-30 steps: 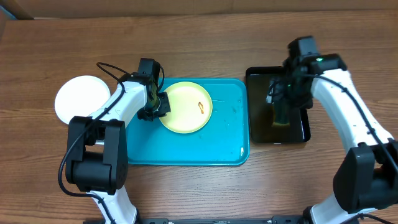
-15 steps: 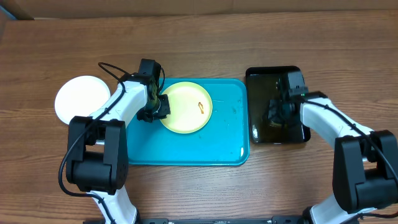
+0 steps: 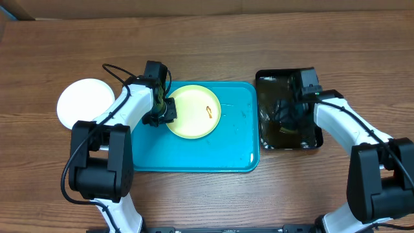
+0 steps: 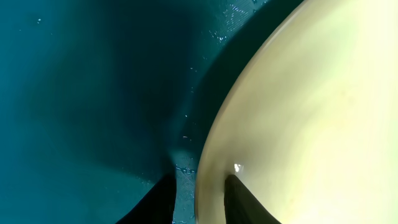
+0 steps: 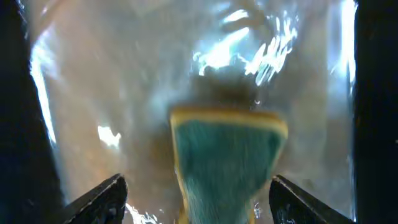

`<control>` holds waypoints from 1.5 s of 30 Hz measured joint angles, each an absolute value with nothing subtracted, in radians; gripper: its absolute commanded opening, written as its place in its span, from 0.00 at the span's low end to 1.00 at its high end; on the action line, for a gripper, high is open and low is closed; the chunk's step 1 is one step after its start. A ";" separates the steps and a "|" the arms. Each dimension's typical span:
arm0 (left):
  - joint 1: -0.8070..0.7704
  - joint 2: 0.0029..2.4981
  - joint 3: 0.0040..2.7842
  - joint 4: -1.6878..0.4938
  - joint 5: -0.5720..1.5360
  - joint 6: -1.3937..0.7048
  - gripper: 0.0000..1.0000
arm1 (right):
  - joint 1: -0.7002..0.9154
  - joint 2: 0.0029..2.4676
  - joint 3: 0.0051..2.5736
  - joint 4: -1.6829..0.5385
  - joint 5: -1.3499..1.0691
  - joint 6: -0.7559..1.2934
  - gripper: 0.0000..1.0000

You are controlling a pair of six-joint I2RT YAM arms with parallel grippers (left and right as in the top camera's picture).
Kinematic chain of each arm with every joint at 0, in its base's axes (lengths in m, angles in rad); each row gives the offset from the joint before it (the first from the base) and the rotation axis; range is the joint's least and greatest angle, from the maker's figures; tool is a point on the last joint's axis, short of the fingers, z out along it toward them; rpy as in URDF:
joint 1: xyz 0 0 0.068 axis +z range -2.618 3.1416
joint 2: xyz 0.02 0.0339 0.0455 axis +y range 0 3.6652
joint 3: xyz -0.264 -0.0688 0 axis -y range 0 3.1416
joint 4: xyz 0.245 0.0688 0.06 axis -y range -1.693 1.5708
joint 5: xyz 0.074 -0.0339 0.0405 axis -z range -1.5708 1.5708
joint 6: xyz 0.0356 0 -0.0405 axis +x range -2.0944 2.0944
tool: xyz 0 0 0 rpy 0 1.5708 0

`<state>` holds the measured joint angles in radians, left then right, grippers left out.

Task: Clean dirty plates on tray and stack at the side
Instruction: 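Grasp the green sponge with the right gripper and dip it in water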

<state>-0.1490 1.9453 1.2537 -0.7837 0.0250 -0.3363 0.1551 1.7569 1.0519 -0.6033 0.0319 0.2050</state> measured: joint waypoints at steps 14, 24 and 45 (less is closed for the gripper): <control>-0.149 1.945 1.254 -0.769 0.022 -0.336 0.28 | 0.154 1.797 1.023 -0.539 0.051 0.205 0.87; -0.149 1.945 1.254 -0.763 0.022 -0.337 0.18 | 0.154 1.797 1.033 -0.712 0.029 0.213 0.04; -0.149 1.946 1.261 -0.803 0.035 -0.302 0.24 | 0.156 1.682 1.296 -1.071 0.091 0.219 0.04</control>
<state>-0.1490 1.9457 1.2613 -0.8028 0.0345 -0.3016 0.1558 1.6821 1.2957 -1.0706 0.0906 0.2188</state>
